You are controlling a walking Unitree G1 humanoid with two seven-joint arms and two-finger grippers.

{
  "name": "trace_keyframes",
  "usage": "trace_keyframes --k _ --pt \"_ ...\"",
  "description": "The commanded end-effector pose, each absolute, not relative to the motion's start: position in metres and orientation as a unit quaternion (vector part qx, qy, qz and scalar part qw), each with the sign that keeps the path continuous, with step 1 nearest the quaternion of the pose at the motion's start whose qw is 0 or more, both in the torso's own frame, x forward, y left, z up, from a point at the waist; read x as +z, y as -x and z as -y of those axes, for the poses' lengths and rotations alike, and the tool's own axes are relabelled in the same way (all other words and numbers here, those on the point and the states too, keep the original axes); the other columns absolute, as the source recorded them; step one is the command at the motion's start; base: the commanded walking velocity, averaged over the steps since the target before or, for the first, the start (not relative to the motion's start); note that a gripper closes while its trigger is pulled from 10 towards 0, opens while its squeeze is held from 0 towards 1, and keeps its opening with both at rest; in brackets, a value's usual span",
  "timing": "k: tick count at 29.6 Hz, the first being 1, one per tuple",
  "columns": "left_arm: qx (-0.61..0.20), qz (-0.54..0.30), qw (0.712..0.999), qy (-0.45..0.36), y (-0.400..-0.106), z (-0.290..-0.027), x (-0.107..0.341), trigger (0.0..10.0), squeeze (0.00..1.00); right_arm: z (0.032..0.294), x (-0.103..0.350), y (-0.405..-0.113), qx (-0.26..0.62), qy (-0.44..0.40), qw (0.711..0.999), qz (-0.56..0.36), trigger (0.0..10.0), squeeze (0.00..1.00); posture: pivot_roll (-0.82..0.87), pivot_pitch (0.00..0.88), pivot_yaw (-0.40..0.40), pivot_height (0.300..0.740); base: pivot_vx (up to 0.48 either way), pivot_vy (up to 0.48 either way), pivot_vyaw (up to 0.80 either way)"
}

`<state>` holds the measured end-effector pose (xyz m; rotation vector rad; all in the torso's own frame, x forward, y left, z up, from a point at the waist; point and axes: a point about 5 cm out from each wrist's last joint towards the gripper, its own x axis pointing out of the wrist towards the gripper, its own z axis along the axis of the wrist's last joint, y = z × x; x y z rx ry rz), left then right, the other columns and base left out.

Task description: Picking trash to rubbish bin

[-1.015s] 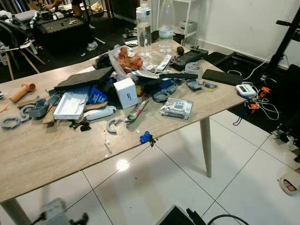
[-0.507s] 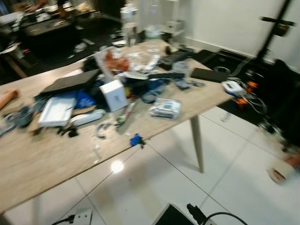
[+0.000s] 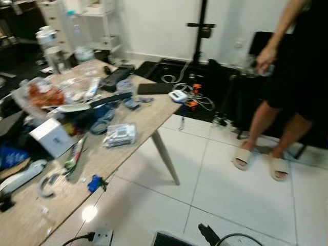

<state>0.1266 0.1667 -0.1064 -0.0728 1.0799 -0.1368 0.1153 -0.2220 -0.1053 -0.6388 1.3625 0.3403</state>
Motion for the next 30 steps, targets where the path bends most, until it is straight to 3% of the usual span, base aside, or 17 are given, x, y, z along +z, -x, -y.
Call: trace_keyframes --k 1,30 --pt "-0.066 -0.524 0.849 0.024 -0.122 -0.171 -0.1078 10.0 0.0 0.2159 -0.1071 -0.1133 0.159 0.282 0.72 -0.614 10.0 0.0 -0.03 0.036 0.087 0.74 0.0 0.0 -0.79" --pt "-0.078 -0.525 0.848 0.01 -0.1243 -0.1705 -0.1072 10.0 0.0 0.2196 -0.1074 -0.1099 0.163 0.289 0.717 -0.613 10.0 0.0 -0.03 0.02 0.08 0.74 0.0 0.0 -0.79"
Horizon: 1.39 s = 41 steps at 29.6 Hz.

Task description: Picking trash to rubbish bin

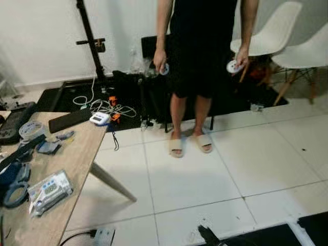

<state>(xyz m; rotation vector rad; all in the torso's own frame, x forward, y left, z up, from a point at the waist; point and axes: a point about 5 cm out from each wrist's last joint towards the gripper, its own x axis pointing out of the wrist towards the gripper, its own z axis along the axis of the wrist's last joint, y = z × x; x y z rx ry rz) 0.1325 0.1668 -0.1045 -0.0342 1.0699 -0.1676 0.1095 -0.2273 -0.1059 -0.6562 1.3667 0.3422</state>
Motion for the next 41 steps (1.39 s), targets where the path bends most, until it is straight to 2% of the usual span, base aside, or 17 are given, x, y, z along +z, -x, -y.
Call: trace_keyframes --k 1,12,16,41 --pt "-0.076 -0.525 0.848 0.011 -0.124 -0.17 -0.107 10.0 0.0 0.22 -0.107 -0.111 0.162 0.288 0.718 -0.613 10.0 0.0 -0.03 0.02 0.08 0.74 0.0 0.0 -0.79" --pt "-0.062 -0.521 0.851 0.009 -0.125 -0.174 -0.107 10.0 0.0 0.22 -0.106 -0.115 0.161 0.287 0.72 -0.611 10.0 0.0 -0.03 0.022 0.08 0.74 0.0 0.0 -0.79" --pt "-0.057 -0.523 0.85 0.009 -0.125 -0.177 -0.107 10.0 0.0 0.219 -0.104 -0.12 0.157 0.28 0.73 -0.603 10.0 0.0 -0.03 0.024 0.081 0.74 0.0 0.0 -0.1" --pt "-0.063 -0.526 0.848 0.011 -0.123 -0.176 -0.107 10.0 0.0 0.208 -0.101 -0.139 0.164 0.279 0.739 -0.591 10.0 0.0 -0.03 0.032 0.082 0.74 0.0 -0.416 0.0"
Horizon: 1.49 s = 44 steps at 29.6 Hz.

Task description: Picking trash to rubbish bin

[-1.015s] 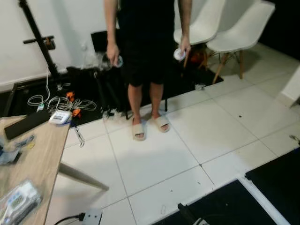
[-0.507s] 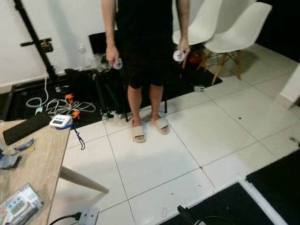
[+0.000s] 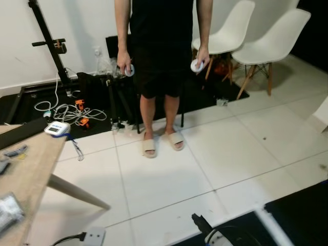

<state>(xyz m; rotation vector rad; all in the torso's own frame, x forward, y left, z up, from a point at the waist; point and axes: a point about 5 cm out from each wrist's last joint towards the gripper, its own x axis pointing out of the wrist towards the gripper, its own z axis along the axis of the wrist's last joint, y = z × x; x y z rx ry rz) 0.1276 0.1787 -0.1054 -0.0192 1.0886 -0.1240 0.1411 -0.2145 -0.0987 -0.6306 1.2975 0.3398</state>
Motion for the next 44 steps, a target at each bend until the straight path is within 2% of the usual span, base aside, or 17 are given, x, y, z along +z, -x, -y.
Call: trace_keyframes --k 1,15,22,27,34,44 --pt "-0.063 -0.526 0.848 0.011 -0.123 -0.176 -0.107 10.0 0.0 0.208 -0.101 -0.139 0.163 0.279 0.739 -0.591 10.0 0.0 -0.03 0.032 0.081 0.74 0.0 -0.454 0.0" --pt "-0.066 -0.528 0.847 0.012 -0.12 -0.174 -0.108 10.0 0.0 0.228 -0.098 -0.133 0.155 0.287 0.73 -0.601 10.0 0.0 -0.03 0.036 0.076 0.74 0.0 -0.453 0.0" --pt "-0.067 -0.528 0.846 0.011 -0.12 -0.175 -0.108 10.0 0.0 0.228 -0.099 -0.131 0.156 0.288 0.729 -0.601 10.0 0.0 -0.03 0.033 0.074 0.74 0.0 -0.454 0.0" --pt "-0.067 -0.527 0.847 0.009 -0.122 -0.177 -0.107 10.0 0.0 0.215 -0.102 -0.131 0.165 0.289 0.729 -0.598 10.0 0.0 -0.02 0.028 0.074 0.74 0.0 -0.454 -0.8" --pt "-0.067 -0.527 0.847 0.011 -0.121 -0.177 -0.108 10.0 0.0 0.213 -0.102 -0.133 0.169 0.29 0.728 -0.597 10.0 0.0 -0.02 0.029 0.077 0.74 0.0 -0.454 -0.8" --pt "-0.055 -0.521 0.851 0.023 -0.121 -0.176 -0.108 10.0 0.0 0.227 -0.099 -0.133 0.165 0.294 0.723 -0.603 10.0 0.0 -0.01 0.039 0.08 0.74 0.0 0.0 -0.8"
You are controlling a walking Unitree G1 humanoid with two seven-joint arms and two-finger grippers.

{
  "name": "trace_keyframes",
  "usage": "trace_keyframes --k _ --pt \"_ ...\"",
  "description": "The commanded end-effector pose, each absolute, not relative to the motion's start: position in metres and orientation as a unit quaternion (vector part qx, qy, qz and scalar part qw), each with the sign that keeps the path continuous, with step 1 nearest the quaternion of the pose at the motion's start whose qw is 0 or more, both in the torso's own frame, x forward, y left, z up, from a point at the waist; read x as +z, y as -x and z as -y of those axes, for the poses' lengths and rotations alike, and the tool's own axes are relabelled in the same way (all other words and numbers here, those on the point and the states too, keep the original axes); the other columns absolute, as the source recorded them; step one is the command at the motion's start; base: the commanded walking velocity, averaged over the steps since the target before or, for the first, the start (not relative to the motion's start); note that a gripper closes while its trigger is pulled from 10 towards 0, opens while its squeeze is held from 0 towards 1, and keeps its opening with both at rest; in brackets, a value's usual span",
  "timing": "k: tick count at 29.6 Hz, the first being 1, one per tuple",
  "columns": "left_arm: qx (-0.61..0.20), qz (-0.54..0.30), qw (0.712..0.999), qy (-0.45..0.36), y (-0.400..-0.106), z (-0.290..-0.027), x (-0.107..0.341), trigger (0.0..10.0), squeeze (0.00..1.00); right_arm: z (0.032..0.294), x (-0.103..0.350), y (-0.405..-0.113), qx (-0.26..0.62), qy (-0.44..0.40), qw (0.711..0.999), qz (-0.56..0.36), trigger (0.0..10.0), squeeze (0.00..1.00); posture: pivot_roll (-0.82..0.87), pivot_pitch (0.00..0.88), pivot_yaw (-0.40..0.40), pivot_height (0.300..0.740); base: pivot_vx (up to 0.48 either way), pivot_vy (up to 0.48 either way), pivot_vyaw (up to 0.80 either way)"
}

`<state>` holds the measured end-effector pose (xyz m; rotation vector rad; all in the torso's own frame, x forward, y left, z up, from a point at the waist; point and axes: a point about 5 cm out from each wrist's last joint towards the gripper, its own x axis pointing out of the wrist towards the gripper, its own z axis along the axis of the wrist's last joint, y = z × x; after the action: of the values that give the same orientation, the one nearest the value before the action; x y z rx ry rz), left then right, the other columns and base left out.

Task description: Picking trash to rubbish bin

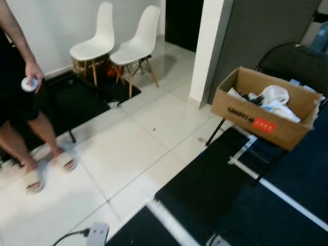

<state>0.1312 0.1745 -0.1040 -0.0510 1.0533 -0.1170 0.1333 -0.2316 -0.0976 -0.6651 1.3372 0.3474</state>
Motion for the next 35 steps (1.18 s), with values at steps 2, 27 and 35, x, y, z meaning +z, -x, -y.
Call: trace_keyframes --k 2,27,35 --pt "-0.055 -0.521 0.851 0.023 -0.121 -0.176 -0.108 10.0 0.0 0.228 -0.099 -0.133 0.165 0.295 0.723 -0.603 10.0 0.0 -0.01 0.039 0.08 0.74 0.0 0.0 -0.8" --pt "-0.042 -0.52 0.853 0.018 -0.121 -0.179 -0.107 10.0 0.0 0.211 -0.103 -0.131 0.176 0.291 0.724 -0.6 10.0 0.0 0.0 0.039 0.082 0.74 0.0 0.0 -0.8" --pt "-0.045 -0.516 0.855 0.015 -0.122 -0.181 -0.107 10.0 0.0 0.206 -0.098 -0.147 0.164 0.249 0.77 -0.564 10.0 0.0 0.0 0.039 0.085 0.74 0.034 0.0 -0.25"
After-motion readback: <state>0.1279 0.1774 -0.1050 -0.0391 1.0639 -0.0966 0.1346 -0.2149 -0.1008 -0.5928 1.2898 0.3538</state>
